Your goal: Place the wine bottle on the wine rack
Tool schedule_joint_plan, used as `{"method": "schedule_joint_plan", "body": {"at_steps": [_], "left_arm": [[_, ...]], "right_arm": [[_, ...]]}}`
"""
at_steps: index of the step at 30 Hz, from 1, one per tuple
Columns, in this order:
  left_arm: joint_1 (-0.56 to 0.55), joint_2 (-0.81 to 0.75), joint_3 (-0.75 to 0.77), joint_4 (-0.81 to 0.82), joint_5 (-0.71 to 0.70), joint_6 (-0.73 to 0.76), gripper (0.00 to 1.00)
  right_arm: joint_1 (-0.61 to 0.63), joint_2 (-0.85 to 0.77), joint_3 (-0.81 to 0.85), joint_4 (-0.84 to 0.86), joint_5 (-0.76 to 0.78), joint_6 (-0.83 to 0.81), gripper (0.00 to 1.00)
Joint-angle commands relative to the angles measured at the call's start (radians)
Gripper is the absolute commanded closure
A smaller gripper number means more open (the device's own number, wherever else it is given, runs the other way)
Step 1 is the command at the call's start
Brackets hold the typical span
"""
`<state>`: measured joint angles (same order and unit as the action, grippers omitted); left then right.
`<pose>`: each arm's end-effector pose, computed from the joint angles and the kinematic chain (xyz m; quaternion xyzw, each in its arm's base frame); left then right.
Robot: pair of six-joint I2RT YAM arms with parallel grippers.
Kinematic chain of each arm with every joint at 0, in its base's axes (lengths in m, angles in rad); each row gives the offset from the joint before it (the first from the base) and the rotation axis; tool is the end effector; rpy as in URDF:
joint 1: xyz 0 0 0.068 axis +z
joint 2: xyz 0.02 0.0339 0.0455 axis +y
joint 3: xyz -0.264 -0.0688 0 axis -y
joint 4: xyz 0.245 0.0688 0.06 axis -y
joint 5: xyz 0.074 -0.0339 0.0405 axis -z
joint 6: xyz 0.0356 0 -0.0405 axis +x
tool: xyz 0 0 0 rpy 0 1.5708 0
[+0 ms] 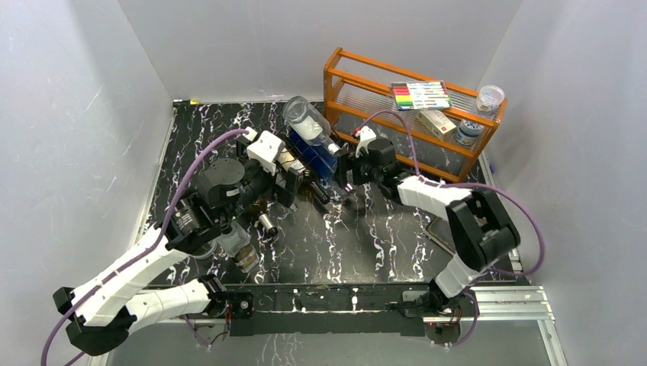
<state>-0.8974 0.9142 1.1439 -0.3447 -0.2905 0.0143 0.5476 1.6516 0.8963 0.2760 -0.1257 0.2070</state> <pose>0.1272 -0.1431 0.4244 0.2387 0.7057 -0.1836 0.6413 0.3032 0.1901 0.2020 -0.1767 0.8352 0.2408 0.4618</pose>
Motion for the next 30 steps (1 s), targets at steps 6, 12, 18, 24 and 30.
{"method": "schedule_joint_plan", "body": {"at_steps": [6, 12, 18, 24, 30], "left_arm": [[0.004, -0.022, 0.146, 0.059, 0.027, -0.021, 0.02], [0.004, -0.029, 0.226, 0.092, 0.034, -0.019, 0.02], [0.004, -0.050, 0.312, 0.096, 0.031, -0.020, 0.02], [0.005, -0.069, 0.395, 0.088, 0.035, -0.017, 0.02], [0.004, -0.078, 0.419, 0.114, -0.039, 0.043, 0.02]], "right_arm": [[0.061, -0.344, 0.003, -0.231, 0.144, -0.040, 0.03], [0.270, -0.469, -0.022, -0.200, 0.032, 0.084, 0.05], [0.522, -0.462, 0.044, -0.110, 0.154, 0.153, 0.06], [0.702, -0.259, 0.276, -0.156, 0.294, 0.113, 0.08], [0.757, -0.057, 0.488, -0.168, 0.288, 0.083, 0.08]]}}
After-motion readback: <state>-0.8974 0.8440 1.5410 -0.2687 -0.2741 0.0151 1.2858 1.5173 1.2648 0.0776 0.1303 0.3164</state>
